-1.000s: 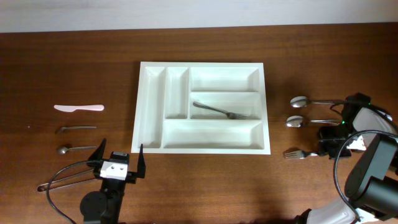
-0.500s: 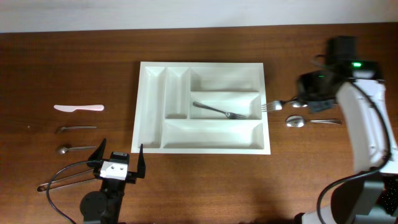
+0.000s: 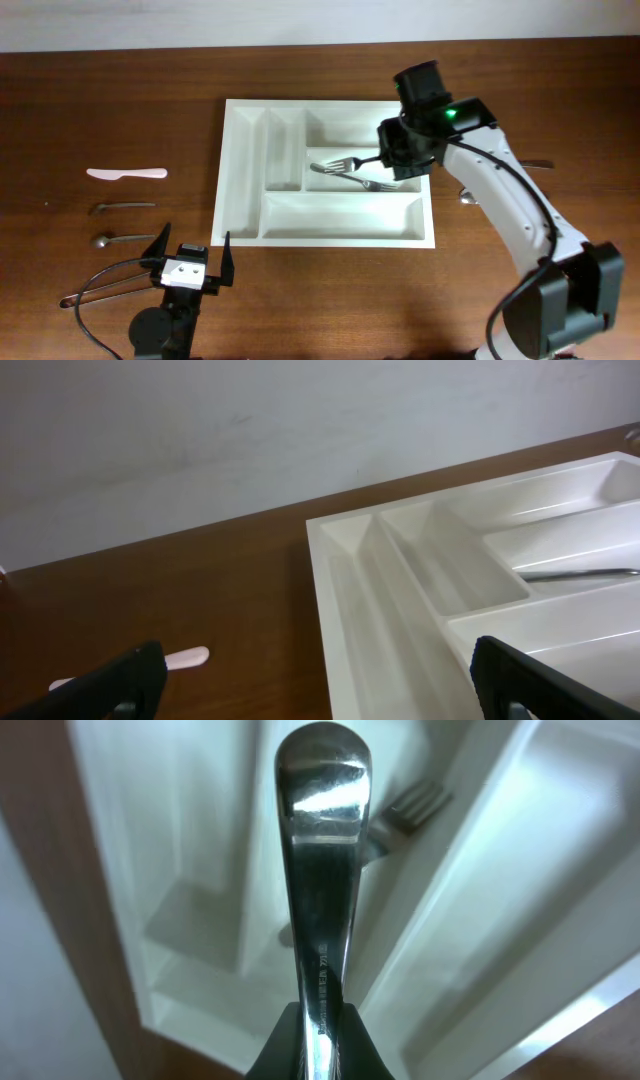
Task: Pack container
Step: 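Place the second fork into the middle compartment beside the first, then move the right gripper to the upper right spoon and grasp it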
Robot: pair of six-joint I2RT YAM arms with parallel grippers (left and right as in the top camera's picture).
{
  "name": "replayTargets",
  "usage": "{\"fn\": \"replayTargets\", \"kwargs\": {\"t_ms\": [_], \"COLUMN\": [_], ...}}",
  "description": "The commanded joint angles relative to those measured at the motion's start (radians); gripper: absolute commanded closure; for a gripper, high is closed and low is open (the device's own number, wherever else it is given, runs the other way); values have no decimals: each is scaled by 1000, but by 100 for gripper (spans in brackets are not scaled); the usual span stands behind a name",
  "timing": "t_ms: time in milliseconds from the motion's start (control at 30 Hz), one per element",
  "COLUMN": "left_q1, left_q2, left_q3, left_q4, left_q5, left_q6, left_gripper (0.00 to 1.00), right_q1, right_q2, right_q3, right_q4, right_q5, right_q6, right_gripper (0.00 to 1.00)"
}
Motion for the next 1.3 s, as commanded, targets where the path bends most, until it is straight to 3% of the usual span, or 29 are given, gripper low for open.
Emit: {"fn": "replayTargets", "kwargs": {"t_ms": [0,200,300,567,667,767,867,967,1267], "left_q1": [6,6,6,6,6,6,6,6,6], "left_q2": [-6,-6,-6,-6,-6,-6,-6,-6,-6], "left_q3": [-6,-6,-6,-6,-6,-6,-6,-6,-6], "left_q4": [0,0,0,0,0,0,0,0,0], "left_q5": [-4,-4,-4,-4,-4,-4,-4,-4,-4], "left_q6": [16,16,16,16,16,16,16,16,16], "left_gripper": [1,1,1,1,1,1,1,1,1], "right_q1": [14,14,14,-21,-105,-219,-369,-510,-575], "right_q2": [47,93,114,129,116,109,109,127,205], "right_q3": [8,8,8,8,20,61,89,84,83], "right_q4": [-3,4,-4,-8,-21,-76,-141,-177,-178], "right_q5": [6,6,6,45,45,52,53,57,225], "right_q6": [111,152,151,14,-140,-293,-388,-389,-520], "right_gripper": [95,90,83,45,20,1,1,1,1]}}
